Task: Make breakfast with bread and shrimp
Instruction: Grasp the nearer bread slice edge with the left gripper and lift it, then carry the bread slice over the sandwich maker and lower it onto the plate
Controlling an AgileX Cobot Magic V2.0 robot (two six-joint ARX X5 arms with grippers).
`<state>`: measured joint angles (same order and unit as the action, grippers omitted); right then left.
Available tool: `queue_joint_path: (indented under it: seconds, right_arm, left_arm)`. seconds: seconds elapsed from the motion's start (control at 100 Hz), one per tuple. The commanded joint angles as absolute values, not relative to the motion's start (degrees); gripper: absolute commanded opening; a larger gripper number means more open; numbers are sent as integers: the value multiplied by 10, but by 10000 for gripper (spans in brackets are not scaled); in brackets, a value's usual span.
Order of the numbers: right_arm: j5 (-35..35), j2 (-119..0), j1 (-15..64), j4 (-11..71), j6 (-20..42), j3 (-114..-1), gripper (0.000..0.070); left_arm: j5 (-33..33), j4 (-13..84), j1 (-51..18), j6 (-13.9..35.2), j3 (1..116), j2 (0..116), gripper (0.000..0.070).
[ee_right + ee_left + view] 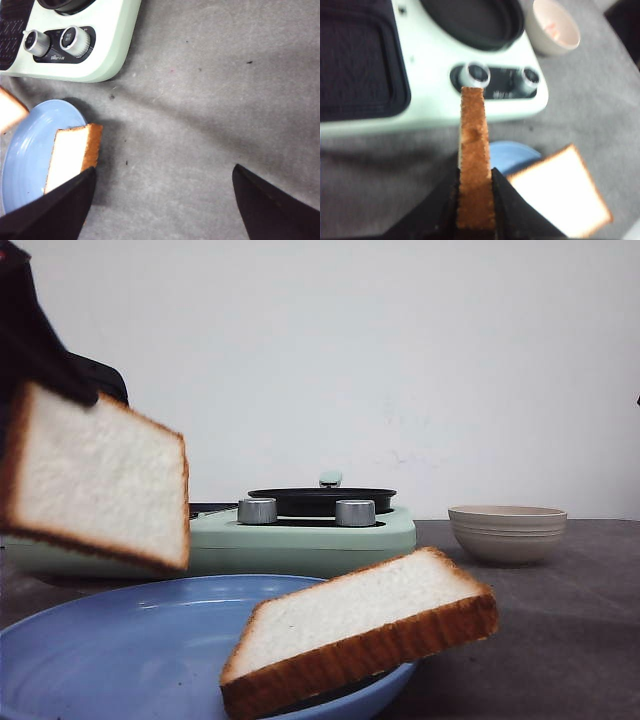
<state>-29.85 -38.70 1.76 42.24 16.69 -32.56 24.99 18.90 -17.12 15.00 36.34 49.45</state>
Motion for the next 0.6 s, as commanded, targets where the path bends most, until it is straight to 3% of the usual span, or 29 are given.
queue_joint_path:
  seconds: [0.0, 0.2, 0.59]
  right_arm:
    - [-300, -389, 17, 420, 160, -336, 549]
    - [-300, -389, 17, 420, 160, -336, 549]
    - [-299, -389, 17, 420, 158, -336, 549]
  left_arm:
    - [242, 160, -173, 149, 370, 496, 3]
    - [188, 104, -173, 117, 378, 499, 3]
    - [56, 93, -173, -53, 507, 617, 3]
